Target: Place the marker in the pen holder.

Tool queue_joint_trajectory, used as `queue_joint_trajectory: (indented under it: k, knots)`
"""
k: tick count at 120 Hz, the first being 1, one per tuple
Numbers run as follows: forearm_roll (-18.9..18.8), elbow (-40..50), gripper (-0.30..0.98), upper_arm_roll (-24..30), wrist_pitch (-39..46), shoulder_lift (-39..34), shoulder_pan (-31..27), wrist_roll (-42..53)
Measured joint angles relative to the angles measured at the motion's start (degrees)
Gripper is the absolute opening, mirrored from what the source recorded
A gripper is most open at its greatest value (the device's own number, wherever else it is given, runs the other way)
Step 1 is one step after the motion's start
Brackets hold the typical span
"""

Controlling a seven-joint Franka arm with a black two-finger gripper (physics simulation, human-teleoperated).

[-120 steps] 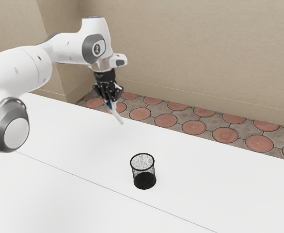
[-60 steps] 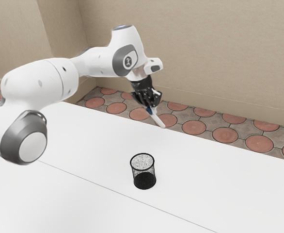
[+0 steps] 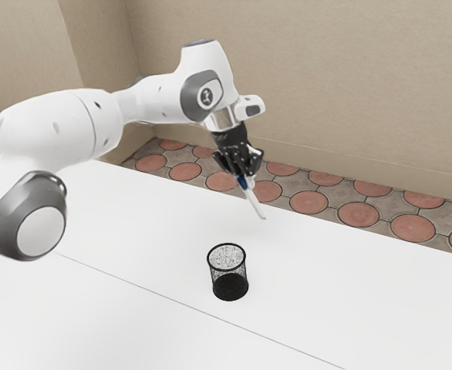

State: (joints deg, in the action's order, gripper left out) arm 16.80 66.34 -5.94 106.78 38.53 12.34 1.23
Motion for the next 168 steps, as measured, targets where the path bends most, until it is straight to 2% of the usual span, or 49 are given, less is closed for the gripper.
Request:
queue_joint_trajectory:
  k: [16, 37, 49, 78, 112, 130, 168]
  knots:
    - [-0.14, -1.59, 0.0, -0.03, 0.12, -0.76, 2.14, -0.5]
    - [-1.09, 10.46, 0.01, 0.05, 0.41, -9.53, 4.97, -1.55]
    - [-1.36, 17.11, 0.01, 0.14, 0.71, -13.41, 4.36, -2.13]
    - [-1.6, 19.91, 0.02, 1.63, 0.67, -13.73, -0.42, -3.15]
    - [-3.81, 20.3, 0.03, 2.18, 0.55, -18.31, 1.69, -4.32]
    - [-4.12, 29.95, 0.04, 5.02, 0.84, -24.78, 1.49, -5.91]
    - [-4.21, 33.29, 0.07, 5.57, 1.0, -25.8, -0.95, -8.54]
